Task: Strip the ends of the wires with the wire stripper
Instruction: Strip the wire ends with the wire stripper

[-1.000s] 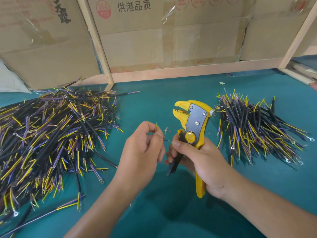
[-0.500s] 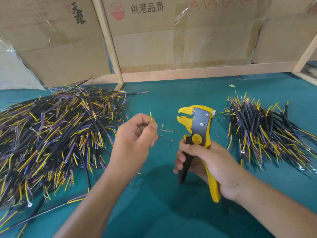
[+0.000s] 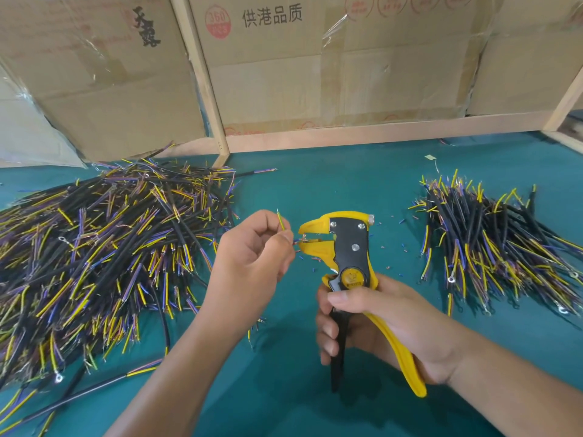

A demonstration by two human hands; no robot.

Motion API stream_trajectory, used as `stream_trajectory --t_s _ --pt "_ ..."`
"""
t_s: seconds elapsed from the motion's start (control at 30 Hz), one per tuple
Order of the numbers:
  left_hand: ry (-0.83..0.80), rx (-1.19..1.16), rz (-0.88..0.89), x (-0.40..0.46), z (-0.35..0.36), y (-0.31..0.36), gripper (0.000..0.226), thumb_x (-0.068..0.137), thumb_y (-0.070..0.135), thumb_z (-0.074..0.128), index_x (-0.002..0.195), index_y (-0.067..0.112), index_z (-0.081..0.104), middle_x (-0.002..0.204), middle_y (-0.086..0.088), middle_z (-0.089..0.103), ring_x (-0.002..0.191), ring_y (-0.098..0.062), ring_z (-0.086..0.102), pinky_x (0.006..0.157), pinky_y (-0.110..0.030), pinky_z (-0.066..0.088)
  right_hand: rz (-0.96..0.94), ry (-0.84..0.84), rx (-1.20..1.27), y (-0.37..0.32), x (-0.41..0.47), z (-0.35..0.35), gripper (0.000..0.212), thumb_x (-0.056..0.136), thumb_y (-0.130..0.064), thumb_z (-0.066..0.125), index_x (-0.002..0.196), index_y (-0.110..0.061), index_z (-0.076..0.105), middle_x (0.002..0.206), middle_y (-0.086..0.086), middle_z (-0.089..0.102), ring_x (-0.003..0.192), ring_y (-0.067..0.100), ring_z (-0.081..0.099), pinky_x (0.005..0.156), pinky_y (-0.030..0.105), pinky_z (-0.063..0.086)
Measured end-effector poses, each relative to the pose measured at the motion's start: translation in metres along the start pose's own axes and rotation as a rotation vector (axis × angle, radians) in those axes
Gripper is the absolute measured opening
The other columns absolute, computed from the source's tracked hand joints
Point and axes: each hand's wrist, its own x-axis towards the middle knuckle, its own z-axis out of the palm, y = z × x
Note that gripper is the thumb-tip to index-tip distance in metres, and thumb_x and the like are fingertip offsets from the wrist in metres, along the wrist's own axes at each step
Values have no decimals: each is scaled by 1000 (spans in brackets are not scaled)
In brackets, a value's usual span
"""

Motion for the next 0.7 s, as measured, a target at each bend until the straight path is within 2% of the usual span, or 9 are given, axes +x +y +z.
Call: stream_trajectory --t_s 0.23,0.7 --pt "-3 23 18 0 0 -2 15 89 12 48 75 7 50 51 3 41 48 -12 29 47 -17 28 -13 -10 -24 -3 -1 2 13 91 -17 62 81 -9 60 72 13 51 64 30 52 70 45 53" --pt "-17 17 41 -2 3 -2 14 89 12 48 76 9 50 53 4 41 55 -18 29 48 -20 26 33 0 25 -4 -3 1 29 87 -33 71 72 -12 58 60 5 39 50 22 41 56 36 47"
